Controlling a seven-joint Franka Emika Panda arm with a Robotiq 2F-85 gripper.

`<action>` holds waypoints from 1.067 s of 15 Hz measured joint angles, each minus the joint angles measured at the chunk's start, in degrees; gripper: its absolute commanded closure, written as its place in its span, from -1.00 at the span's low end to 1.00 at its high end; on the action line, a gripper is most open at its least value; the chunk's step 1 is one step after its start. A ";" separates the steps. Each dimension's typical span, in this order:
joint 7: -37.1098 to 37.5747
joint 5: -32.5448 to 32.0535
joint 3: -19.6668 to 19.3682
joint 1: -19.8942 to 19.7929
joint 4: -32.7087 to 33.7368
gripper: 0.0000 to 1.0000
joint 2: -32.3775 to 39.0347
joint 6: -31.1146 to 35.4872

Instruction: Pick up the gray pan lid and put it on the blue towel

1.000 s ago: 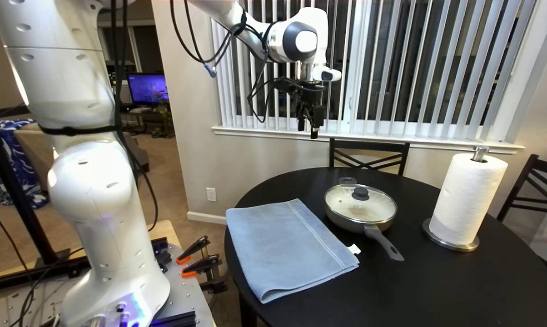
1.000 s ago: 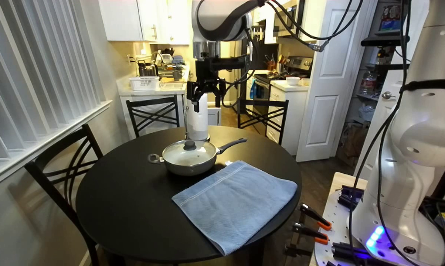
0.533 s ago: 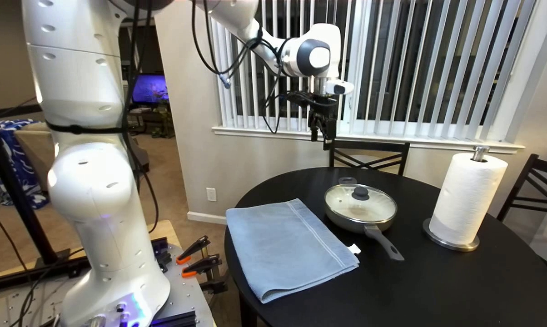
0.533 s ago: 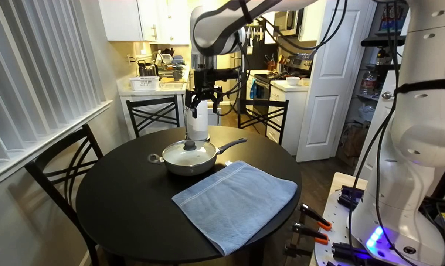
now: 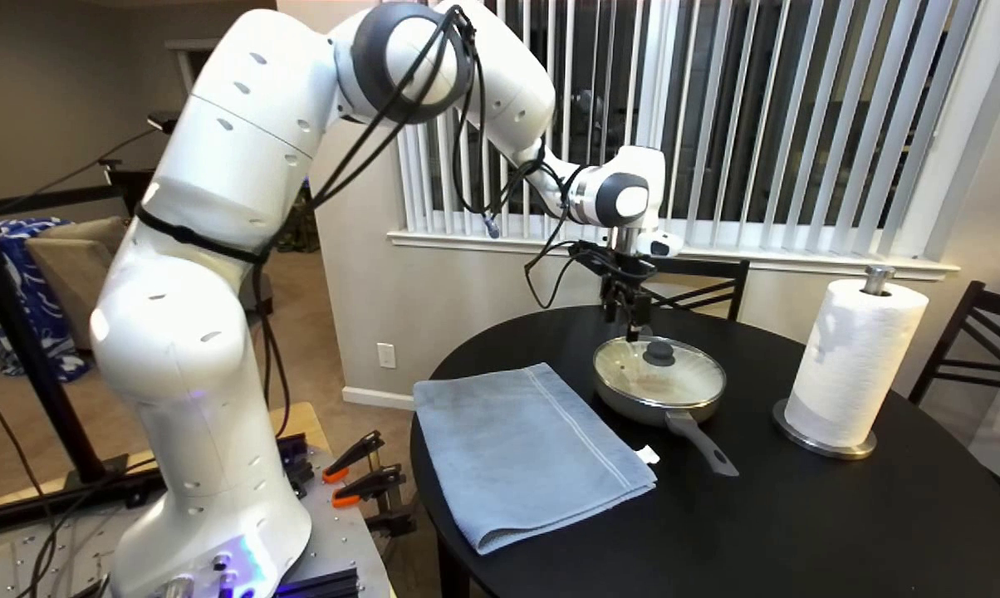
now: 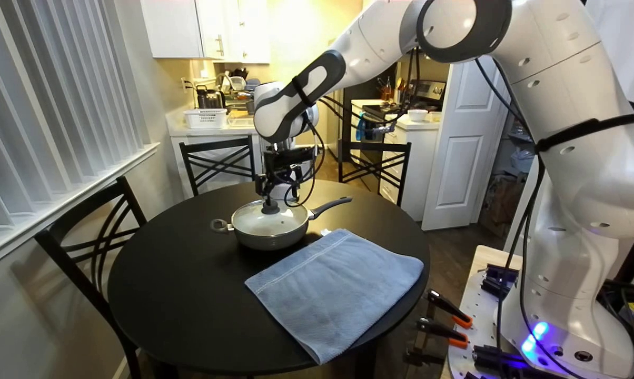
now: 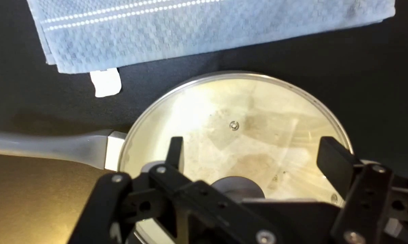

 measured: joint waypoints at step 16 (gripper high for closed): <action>1.47 5.20 -3.53 -1.46 22.96 -1.00 17.90 -0.45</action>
